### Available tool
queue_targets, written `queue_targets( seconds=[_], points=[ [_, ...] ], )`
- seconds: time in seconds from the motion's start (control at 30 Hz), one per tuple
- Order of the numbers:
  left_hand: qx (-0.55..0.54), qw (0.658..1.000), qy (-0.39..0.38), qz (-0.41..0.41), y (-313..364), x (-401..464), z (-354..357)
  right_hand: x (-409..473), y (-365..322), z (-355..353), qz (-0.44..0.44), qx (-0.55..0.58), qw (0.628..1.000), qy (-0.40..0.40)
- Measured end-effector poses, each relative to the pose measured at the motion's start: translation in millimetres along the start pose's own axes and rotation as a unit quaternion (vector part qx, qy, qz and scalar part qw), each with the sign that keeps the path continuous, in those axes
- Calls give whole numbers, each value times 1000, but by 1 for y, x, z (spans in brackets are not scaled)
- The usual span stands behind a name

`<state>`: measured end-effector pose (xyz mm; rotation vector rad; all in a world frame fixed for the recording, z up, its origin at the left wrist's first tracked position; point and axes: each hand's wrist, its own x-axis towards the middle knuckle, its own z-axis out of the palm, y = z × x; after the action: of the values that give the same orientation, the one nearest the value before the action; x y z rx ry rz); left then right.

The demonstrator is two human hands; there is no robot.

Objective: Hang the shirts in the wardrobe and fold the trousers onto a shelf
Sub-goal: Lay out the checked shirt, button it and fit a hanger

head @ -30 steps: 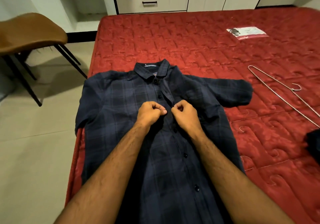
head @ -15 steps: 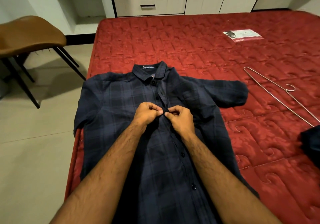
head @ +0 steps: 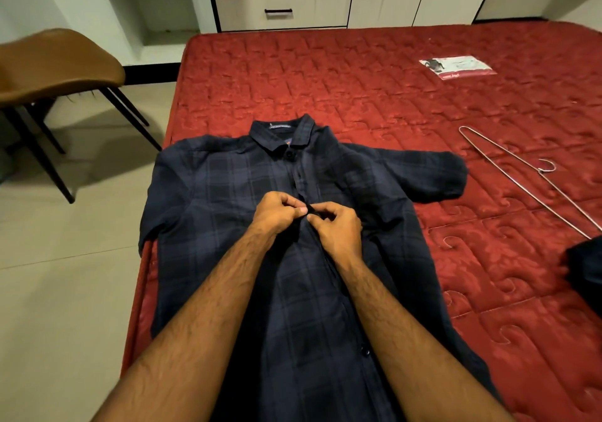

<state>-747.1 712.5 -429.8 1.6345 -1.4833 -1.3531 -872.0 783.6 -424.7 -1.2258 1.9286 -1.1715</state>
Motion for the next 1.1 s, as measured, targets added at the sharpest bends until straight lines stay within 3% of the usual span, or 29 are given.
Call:
queue_targets(
  seconds=[0.17, 0.33, 0.7, 1.1],
  points=[
    [-55, 998, 7, -15, 5, -4, 1, 5, 3, -5, 30, 93, 994, -49],
    [-31, 999, 30, -16, 5, 0, 3, 6, 6, -10, 7, 111, 991, -73],
    [-1, 999, 37, 2, 0, -2, 3, 5, 6, -1, -23, -14, 1000, -8],
    [-36, 999, -5, 24, -1, -3, -2, -1, 7, 1, -34, -48, 998, 7]
  ],
)
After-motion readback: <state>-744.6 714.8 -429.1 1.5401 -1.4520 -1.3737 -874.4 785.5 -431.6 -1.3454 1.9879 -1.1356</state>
